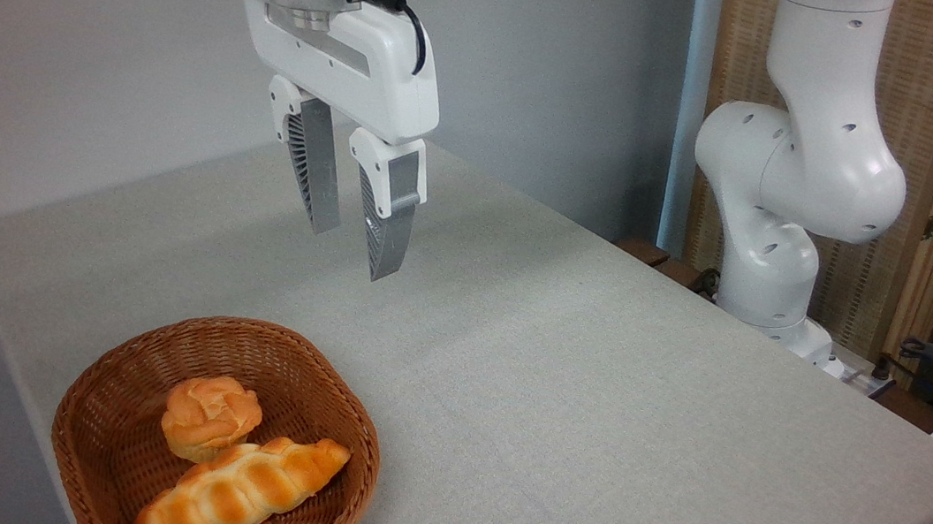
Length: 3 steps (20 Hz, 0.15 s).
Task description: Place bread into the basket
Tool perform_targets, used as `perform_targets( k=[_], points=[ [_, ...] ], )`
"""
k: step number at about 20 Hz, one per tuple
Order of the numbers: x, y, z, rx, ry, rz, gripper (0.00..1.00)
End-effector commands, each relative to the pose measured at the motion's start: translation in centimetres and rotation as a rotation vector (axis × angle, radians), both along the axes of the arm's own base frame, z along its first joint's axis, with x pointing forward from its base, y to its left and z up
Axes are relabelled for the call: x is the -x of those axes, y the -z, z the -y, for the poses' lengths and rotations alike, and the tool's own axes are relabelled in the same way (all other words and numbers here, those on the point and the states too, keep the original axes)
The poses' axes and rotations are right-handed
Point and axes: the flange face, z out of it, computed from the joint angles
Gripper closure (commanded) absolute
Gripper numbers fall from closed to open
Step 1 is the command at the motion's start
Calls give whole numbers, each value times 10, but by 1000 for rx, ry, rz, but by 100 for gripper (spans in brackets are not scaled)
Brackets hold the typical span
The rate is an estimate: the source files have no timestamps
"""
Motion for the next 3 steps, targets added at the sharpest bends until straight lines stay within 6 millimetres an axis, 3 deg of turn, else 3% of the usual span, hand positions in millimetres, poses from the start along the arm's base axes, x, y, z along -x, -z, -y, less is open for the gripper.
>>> perform_targets(
  k=[1,3],
  points=[
    [7,-3,-4,-2,-9,-7,0],
    [7,-3,-5,-2,-11,-7,0]
  ],
)
